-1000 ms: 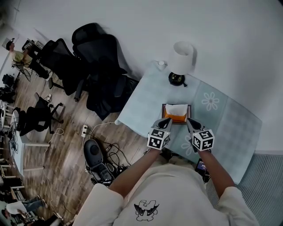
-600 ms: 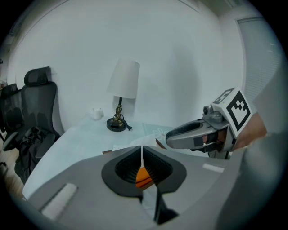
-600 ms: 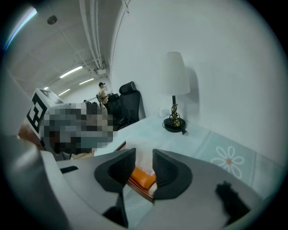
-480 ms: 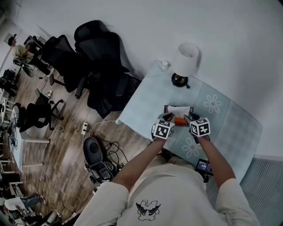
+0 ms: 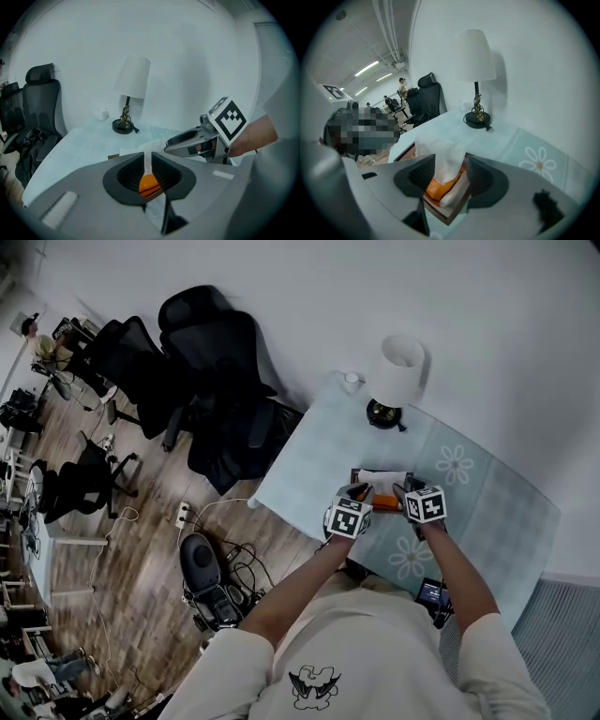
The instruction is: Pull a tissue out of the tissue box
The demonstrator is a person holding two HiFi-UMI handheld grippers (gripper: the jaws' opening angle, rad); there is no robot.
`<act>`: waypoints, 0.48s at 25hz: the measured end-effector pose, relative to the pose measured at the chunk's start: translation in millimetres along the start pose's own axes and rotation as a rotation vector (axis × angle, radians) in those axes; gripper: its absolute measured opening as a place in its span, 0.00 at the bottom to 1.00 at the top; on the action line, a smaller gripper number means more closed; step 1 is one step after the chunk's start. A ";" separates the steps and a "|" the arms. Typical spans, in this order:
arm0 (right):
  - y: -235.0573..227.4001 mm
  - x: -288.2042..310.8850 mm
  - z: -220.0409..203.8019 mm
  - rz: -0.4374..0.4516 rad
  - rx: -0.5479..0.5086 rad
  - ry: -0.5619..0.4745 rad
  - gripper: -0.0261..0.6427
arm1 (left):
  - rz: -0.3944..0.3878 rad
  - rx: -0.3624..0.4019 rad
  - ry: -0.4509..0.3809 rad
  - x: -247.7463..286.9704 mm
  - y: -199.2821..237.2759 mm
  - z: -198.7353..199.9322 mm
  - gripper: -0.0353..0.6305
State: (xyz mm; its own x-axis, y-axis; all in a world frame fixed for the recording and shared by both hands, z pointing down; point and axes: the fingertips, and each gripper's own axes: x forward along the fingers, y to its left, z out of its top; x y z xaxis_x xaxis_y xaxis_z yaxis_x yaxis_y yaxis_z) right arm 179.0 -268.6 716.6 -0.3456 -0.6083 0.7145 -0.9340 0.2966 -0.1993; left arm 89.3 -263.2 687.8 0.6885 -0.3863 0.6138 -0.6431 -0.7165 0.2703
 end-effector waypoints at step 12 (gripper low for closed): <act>-4.4 17.5 -0.1 0.019 -0.006 0.021 0.33 | -0.008 -0.006 0.015 7.8 4.0 -0.3 0.13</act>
State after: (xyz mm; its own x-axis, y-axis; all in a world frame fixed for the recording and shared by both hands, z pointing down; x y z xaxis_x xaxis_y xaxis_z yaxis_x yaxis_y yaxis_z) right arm 177.0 -280.4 730.0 -0.3611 -0.5874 0.7243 -0.9268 0.3119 -0.2091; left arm 92.0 -268.9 693.8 0.6887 -0.3713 0.6228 -0.6394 -0.7160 0.2802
